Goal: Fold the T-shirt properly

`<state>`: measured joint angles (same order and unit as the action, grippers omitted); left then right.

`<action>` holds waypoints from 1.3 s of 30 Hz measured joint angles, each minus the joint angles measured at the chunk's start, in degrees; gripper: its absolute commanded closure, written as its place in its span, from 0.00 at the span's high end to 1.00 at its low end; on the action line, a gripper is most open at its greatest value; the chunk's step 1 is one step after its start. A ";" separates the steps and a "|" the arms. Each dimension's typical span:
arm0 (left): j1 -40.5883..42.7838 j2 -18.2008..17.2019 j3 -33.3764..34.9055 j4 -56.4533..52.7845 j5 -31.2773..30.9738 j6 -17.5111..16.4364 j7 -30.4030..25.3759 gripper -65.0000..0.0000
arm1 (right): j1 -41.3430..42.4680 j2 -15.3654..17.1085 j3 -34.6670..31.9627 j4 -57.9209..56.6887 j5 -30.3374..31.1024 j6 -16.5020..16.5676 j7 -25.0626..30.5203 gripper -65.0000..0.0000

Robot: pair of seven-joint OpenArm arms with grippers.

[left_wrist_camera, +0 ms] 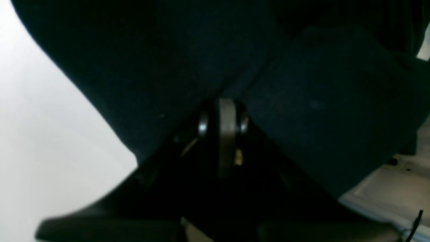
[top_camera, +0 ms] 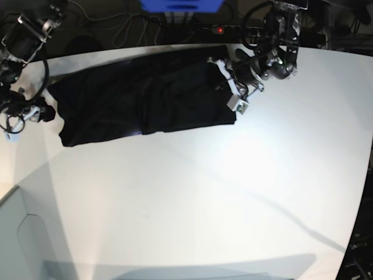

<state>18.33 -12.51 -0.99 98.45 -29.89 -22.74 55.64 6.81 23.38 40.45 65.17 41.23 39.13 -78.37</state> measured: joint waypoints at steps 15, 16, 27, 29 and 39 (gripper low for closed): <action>0.04 0.00 -0.11 -0.11 -0.11 0.02 -0.04 0.07 | 4.20 2.64 0.33 -14.10 6.86 0.07 1.99 0.63; 0.04 0.00 -0.11 -0.33 -0.17 0.02 -0.09 0.07 | 4.20 2.64 0.33 -14.10 6.86 0.09 1.97 0.63; -0.31 0.31 -0.42 -3.06 -2.29 -0.79 -1.18 0.07 | -4.09 -2.43 -0.15 4.22 3.80 0.39 0.70 0.63; -0.48 0.31 -0.42 -3.10 -2.27 -0.81 -1.09 0.07 | -5.84 -3.58 -0.11 7.13 3.52 0.44 0.52 0.63; -1.09 0.31 -0.35 -3.17 -1.88 -0.81 -0.85 0.07 | -5.55 -6.47 -2.19 8.35 3.82 0.33 1.22 0.63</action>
<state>17.23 -12.21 -1.34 95.29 -31.77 -23.55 54.78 1.26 16.91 38.26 73.52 45.06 39.46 -77.14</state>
